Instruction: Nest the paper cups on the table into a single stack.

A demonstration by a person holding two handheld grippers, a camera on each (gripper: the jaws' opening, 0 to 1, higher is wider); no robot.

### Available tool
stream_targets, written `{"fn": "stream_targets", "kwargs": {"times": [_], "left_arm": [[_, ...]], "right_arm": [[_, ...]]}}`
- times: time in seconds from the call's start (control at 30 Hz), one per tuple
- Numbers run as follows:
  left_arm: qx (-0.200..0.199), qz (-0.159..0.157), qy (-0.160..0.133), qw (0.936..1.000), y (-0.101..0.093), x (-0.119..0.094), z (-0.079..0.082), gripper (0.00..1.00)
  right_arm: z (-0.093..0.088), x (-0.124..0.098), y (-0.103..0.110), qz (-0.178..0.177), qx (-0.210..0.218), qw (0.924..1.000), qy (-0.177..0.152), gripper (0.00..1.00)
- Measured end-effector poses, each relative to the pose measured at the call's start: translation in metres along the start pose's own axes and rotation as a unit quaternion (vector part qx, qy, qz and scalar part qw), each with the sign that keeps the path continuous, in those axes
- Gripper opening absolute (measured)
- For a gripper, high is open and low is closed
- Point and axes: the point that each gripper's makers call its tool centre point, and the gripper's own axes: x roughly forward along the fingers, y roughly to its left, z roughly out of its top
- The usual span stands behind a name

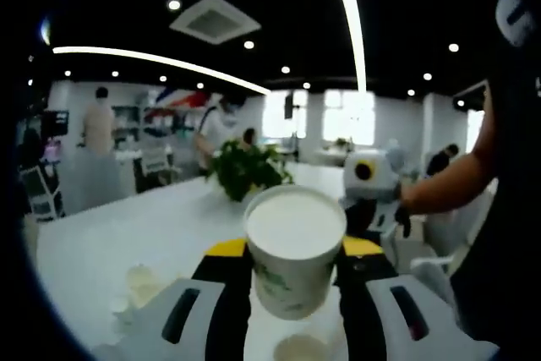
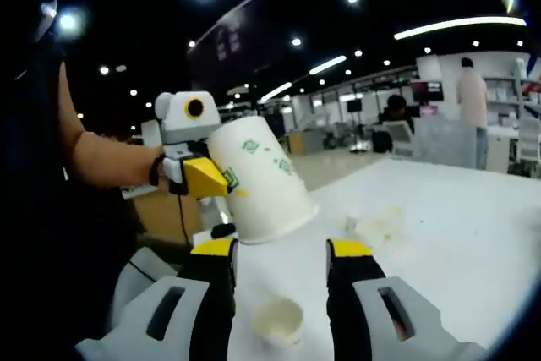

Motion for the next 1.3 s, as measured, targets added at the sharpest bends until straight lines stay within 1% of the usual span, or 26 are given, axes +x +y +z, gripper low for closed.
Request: {"fn": "stream_targets", "kwargs": {"times": [0.07, 0.13, 0.2, 0.3, 0.33, 0.37, 0.53, 0.63, 0.67, 0.73, 0.77, 0.83, 0.93, 1.0, 1.07, 1.17, 1.3], "left_arm": [[-0.006, -0.007, -0.003, 1.0, -0.001, -0.002, 0.0, 0.39], [-0.01, -0.016, -0.01, 0.9998, -0.005, -0.004, 0.0, 0.38], [-0.013, -0.02, -0.011, 0.9996, -0.005, -0.006, -0.003, 0.39], [-0.017, -0.03, -0.008, 0.9994, -0.008, -0.008, -0.007, 0.39], [-0.028, -0.038, -0.005, 0.9989, -0.01, -0.009, -0.009, 0.39], [-0.03, -0.042, -0.003, 0.9987, -0.011, -0.01, -0.01, 0.39], [-0.021, -0.053, 0.014, 0.9983, -0.013, -0.013, -0.017, 0.39], [-0.027, -0.068, 0.02, 0.9971, -0.015, -0.016, -0.019, 0.39], [-0.028, -0.07, 0.021, 0.9969, -0.015, -0.016, -0.02, 0.39], [-0.031, -0.074, 0.018, 0.9966, -0.015, -0.018, -0.018, 0.39], [-0.032, -0.076, 0.016, 0.9964, -0.015, -0.018, -0.018, 0.39], [-0.031, -0.076, 0.014, 0.9965, -0.015, -0.019, -0.017, 0.4], [-0.036, -0.074, 0.008, 0.9966, -0.014, -0.02, -0.014, 0.4], [-0.037, -0.073, 0.004, 0.9966, -0.014, -0.02, -0.013, 0.41], [-0.036, -0.071, 0.006, 0.9968, -0.014, -0.02, -0.013, 0.41], [-0.039, -0.074, 0.009, 0.9964, -0.016, -0.021, -0.014, 0.43], [-0.04, -0.075, 0.002, 0.9964, -0.018, -0.022, -0.011, 0.46]], "right_arm": [[0.003, 0.001, 0.004, 0.01, 0.011, 0.9999, -0.006, 0.33], [0.01, 0.0, 0.01, 0.031, 0.039, 0.9985, -0.021, 0.33], [0.013, 0.0, 0.014, 0.046, 0.058, 0.9969, -0.028, 0.32], [0.014, -0.002, 0.016, 0.054, 0.072, 0.9955, -0.028, 0.32], [0.016, -0.003, 0.017, 0.057, 0.084, 0.9943, -0.034, 0.31], [0.019, -0.004, 0.017, 0.06, 0.093, 0.9931, -0.041, 0.31], [0.021, -0.004, 0.02, 0.07, 0.096, 0.9922, -0.039, 0.28], [0.021, -0.005, 0.031, 0.101, 0.106, 0.9887, -0.031, 0.22], [0.021, -0.006, 0.033, 0.107, 0.107, 0.988, -0.029, 0.19], [0.024, -0.006, 0.041, 0.129, 0.114, 0.9847, -0.029, 0.12], [0.026, -0.006, 0.044, 0.136, 0.117, 0.9833, -0.032, 0.11], [0.028, -0.006, 0.045, 0.139, 0.122, 0.9821, -0.035, 0.1], [0.033, -0.007, 0.046, 0.148, 0.13, 0.9795, -0.042, 0.07], [0.035, -0.007, 0.049, 0.156, 0.13, 0.9783, -0.042, 0.05], [0.035, -0.008, 0.052, 0.162, 0.129, 0.9776, -0.039, 0.03], [0.037, -0.009, 0.058, 0.177, 0.134, 0.9742, -0.041, 0.01], [0.039, -0.01, 0.063, 0.185, 0.129, 0.9733, -0.041, 0.0]]}}
